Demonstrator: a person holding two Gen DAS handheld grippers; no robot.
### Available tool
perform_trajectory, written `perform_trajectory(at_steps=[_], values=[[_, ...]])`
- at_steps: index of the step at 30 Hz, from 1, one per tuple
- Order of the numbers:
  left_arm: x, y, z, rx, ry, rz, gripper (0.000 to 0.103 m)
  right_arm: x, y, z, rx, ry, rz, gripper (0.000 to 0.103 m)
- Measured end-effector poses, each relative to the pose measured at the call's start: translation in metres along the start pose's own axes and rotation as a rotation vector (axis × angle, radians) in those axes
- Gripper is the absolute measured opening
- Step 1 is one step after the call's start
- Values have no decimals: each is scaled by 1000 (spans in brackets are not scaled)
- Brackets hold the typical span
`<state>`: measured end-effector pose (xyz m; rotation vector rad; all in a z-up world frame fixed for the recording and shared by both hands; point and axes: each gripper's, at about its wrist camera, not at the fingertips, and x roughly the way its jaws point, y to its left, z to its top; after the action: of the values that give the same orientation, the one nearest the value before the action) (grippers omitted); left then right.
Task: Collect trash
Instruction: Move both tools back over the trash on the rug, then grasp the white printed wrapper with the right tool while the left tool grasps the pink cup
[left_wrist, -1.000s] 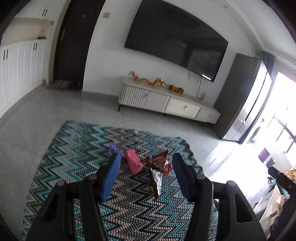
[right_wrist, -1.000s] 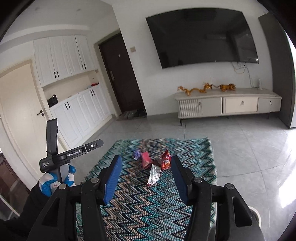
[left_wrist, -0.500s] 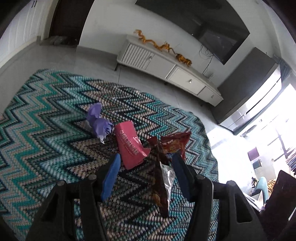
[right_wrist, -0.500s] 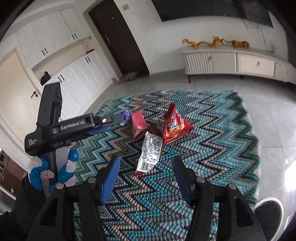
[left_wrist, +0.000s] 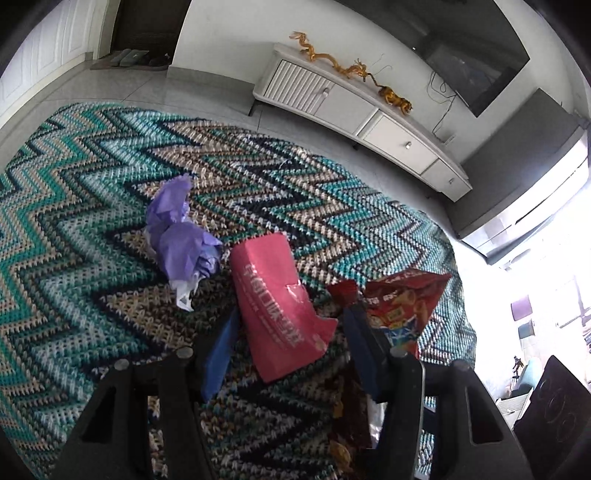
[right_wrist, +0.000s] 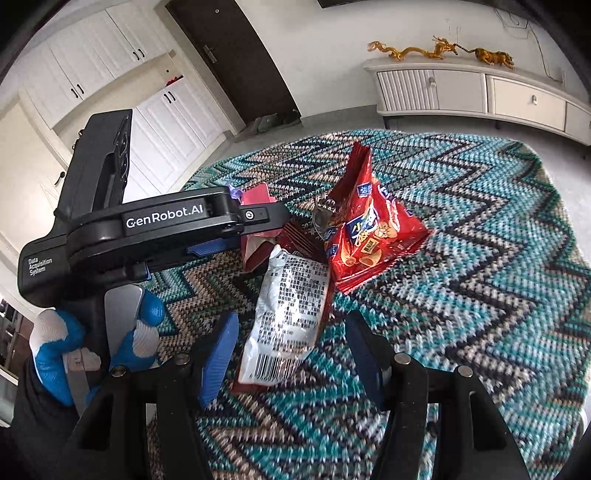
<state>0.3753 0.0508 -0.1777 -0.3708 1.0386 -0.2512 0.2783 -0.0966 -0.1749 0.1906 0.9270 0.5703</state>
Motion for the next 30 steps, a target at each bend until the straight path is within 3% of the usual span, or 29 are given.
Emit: perform_trajectory(at_steps=[3, 5, 7, 8, 12, 20, 30], values=[[4, 2, 0, -10, -2, 10, 45, 8, -1, -2, 4, 7, 6, 56], [4, 5, 0, -19, -4, 9, 40, 10, -1, -4, 4, 10, 9, 44], [2, 8, -1, -31, -6, -1, 37, 11, -1, -7, 6, 11, 3, 39], [-1, 9, -2, -34, -8, -6, 31, 10, -1, -8, 8, 10, 4, 33], [-12, 10, -11, -32, -12, -24, 29, -4, 0, -15, 14, 5, 20, 26], [-64, 6, -45, 2, -62, -72, 28, -63, 25, -40, -10, -44, 49, 23], [-178, -13, -92, 78, -215, -93, 28, -173, 75, -74, -81, -181, 56, 22]])
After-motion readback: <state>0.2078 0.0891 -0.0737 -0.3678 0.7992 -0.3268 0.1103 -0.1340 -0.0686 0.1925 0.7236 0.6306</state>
